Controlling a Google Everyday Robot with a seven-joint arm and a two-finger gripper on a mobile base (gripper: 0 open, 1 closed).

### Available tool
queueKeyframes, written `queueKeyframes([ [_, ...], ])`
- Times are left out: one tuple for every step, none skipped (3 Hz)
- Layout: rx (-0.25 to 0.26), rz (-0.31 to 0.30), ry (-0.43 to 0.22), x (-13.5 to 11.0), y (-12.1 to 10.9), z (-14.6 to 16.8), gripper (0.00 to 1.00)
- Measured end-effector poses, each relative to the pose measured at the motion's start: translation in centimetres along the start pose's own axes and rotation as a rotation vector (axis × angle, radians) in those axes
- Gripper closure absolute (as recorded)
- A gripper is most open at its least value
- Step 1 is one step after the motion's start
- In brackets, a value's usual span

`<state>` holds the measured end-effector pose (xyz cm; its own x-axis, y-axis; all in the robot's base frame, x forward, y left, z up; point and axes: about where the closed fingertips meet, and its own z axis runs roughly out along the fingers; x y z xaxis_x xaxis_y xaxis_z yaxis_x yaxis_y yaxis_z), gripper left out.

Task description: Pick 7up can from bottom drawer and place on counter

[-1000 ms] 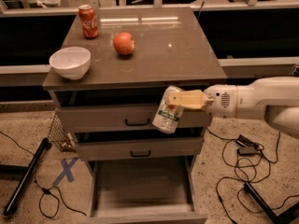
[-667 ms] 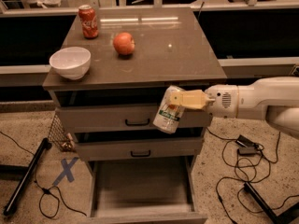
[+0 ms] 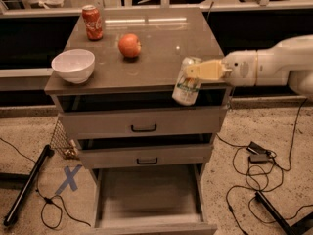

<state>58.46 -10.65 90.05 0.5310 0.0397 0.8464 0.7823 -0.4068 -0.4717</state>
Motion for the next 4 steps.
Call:
queueKeyframes([
  [-0.024, -0.144, 0.013, 4.6, 2.6, 0.1, 1.00],
  [-0.020, -0.268, 0.049, 8.6, 4.0, 0.5, 1.00],
  [-0.048, -0.380, 0.075, 10.6, 5.8, 1.2, 1.00],
  [-0.100, -0.470, 0.081, 10.8, 8.5, 2.1, 1.00],
])
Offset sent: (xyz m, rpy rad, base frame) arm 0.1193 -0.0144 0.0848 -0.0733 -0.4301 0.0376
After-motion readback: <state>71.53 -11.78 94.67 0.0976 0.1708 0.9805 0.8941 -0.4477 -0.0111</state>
